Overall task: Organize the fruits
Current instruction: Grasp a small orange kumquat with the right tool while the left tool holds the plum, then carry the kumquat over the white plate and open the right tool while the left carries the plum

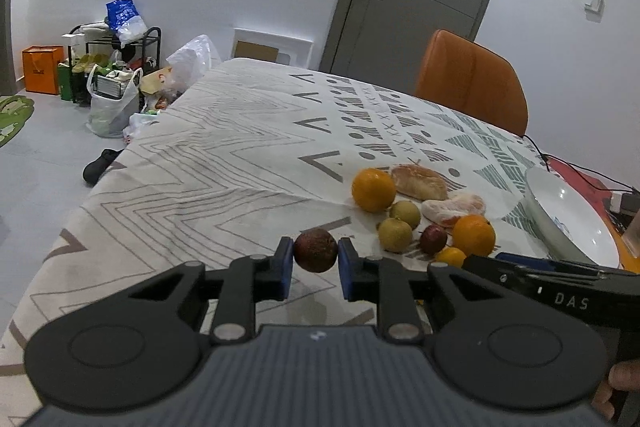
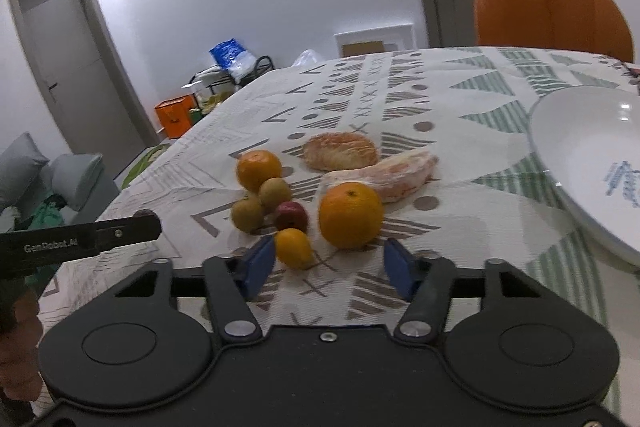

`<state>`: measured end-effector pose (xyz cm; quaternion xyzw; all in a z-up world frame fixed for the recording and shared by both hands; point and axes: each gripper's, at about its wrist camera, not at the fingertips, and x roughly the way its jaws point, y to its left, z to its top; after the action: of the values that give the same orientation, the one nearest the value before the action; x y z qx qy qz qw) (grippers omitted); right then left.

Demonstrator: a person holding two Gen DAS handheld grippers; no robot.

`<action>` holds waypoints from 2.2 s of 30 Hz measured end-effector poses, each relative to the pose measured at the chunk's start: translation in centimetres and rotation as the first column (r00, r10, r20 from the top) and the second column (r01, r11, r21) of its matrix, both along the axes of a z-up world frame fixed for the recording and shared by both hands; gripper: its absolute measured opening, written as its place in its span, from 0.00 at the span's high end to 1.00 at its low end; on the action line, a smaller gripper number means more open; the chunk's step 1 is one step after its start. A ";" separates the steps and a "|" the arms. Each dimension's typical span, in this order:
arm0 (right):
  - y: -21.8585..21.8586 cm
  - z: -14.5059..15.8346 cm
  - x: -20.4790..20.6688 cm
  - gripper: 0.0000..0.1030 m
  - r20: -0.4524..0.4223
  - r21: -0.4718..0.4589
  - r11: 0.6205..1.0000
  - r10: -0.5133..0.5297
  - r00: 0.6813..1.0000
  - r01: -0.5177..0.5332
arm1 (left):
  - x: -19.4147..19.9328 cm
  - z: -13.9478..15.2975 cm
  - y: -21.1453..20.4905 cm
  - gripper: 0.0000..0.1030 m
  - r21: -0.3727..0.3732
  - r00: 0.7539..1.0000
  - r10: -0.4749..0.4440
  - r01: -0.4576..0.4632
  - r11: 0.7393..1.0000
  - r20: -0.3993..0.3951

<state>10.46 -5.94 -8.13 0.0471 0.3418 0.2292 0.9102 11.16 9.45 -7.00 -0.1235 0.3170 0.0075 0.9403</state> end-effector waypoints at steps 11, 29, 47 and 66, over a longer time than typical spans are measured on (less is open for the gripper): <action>1.7 -0.6 0.7 0.78 -0.012 -0.006 0.999 0.044 0.999 -0.045 | -0.3 0.3 0.7 0.78 0.003 1.000 0.013 -0.013 1.000 0.007; -2.7 1.8 -1.2 0.80 0.056 0.056 0.998 -0.005 0.998 0.001 | -0.8 2.2 -2.5 0.78 0.020 0.998 -0.049 0.048 0.999 0.049; -8.3 3.6 -2.9 0.80 0.121 0.102 0.992 -0.083 0.989 0.071 | -0.3 3.6 -7.8 0.78 0.056 0.990 -0.113 0.109 0.993 0.079; -15.1 3.6 -3.3 0.80 0.133 0.143 0.972 -0.204 0.970 0.184 | 1.9 3.9 -14.1 0.78 0.080 0.976 -0.203 0.196 0.977 0.082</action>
<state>7.14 -21.03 -4.57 0.1225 0.2521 0.1635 0.9459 13.01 -4.66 -3.09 -0.0578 0.2849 -0.0812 0.9534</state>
